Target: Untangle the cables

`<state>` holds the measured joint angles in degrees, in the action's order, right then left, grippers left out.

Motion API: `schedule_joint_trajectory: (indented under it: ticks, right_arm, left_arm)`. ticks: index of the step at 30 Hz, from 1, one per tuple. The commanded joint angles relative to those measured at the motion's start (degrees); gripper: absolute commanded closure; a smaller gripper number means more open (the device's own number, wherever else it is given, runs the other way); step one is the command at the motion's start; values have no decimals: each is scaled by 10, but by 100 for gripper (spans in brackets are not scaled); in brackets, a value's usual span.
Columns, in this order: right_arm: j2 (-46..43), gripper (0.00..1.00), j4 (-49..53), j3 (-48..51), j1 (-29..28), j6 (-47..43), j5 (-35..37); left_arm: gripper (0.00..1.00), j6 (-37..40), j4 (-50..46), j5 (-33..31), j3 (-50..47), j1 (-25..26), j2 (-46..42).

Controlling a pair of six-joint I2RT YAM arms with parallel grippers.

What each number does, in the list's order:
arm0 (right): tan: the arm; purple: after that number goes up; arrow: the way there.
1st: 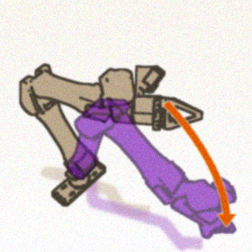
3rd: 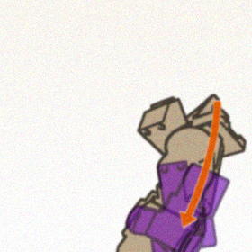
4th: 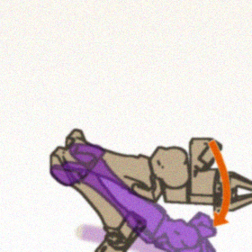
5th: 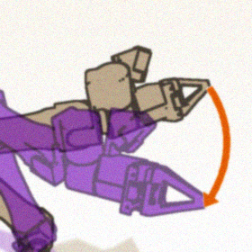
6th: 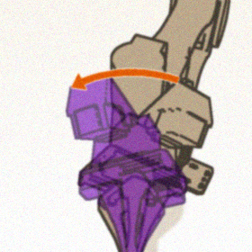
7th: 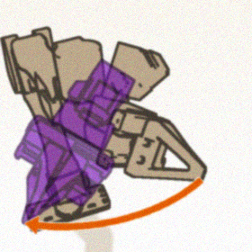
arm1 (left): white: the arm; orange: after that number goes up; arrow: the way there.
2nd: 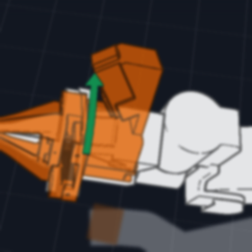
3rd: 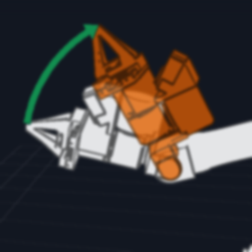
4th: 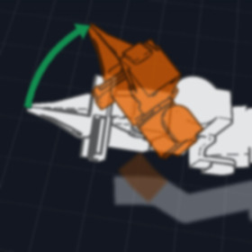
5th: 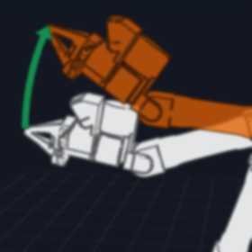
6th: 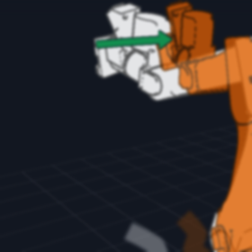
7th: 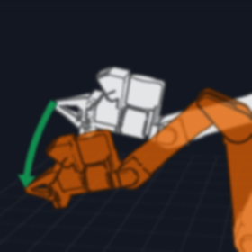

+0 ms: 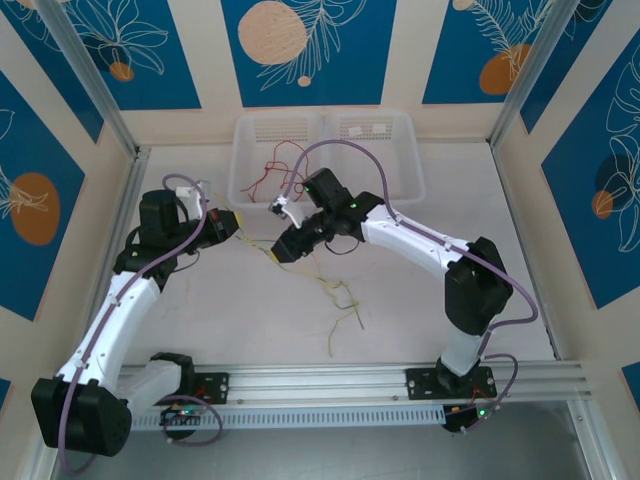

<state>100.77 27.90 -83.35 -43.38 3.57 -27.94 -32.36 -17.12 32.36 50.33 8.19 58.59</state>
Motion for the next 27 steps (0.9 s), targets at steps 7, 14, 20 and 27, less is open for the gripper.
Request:
schedule_joint_trajectory:
  ticks: [7, 14, 20, 27]
  right_arm:
    - [23, 69, 24, -17, -5, -15, -4]
    - [13, 96, 3, -9, -3, -1, -8]
    - [-10, 100, -10, -5, 4, 32, 13]
    - [-69, 100, -30, -9, 17, 74, 144]
  left_arm:
    - [100, 10, 14, 9, 14, 7, -3]
    - [100, 16, 8, 5, 14, 8, -4]
    - [90, 17, 0, -27, 12, 7, -4]
    - [14, -4, 13, -88, 19, 7, -15]
